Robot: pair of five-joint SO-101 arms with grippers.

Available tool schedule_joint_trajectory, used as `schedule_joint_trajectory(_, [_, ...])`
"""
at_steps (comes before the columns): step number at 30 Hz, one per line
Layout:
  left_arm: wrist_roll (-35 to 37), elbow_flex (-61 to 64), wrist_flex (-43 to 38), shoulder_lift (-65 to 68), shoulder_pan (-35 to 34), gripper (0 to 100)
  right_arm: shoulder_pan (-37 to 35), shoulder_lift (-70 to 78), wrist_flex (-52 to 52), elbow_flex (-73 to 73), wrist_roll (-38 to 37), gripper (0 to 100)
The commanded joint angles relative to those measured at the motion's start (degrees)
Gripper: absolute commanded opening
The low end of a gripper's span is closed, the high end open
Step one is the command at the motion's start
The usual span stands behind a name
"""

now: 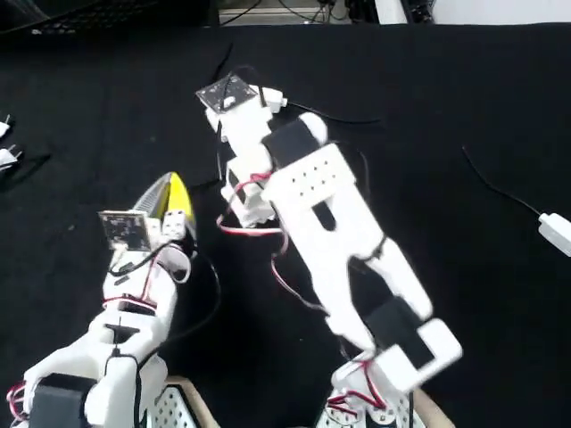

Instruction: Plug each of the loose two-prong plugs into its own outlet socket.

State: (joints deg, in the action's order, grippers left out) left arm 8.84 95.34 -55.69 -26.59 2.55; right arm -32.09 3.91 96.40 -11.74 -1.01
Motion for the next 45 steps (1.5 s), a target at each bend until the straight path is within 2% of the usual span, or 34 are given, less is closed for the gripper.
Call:
schedule_joint_trajectory(1, [-0.26,1.01,0.26,-0.18,-4.44,3,0.88,6.29,0.44,-7.78,2.11,1.2])
schedule_joint_trajectory(7, [-0.35,1.01,9.05,-0.53,-10.59,3,1.23,19.82,4.13,-23.69,6.33,1.2])
schedule_joint_trajectory(10, [-0.35,1.01,9.76,-0.70,-10.24,3,3.08,26.59,4.31,-31.08,9.23,1.2])
schedule_joint_trajectory(15, [-0.35,1.01,10.20,-0.18,-7.69,3,5.01,35.56,4.48,-38.29,9.67,1.2])
schedule_joint_trajectory(25, [-0.35,1.01,10.20,-0.18,-7.34,3,4.92,39.60,4.48,-42.07,9.67,1.2])
schedule_joint_trajectory(45, [-0.35,1.01,10.20,-0.18,-7.25,3,2.37,39.52,4.57,-39.43,9.41,1.2])
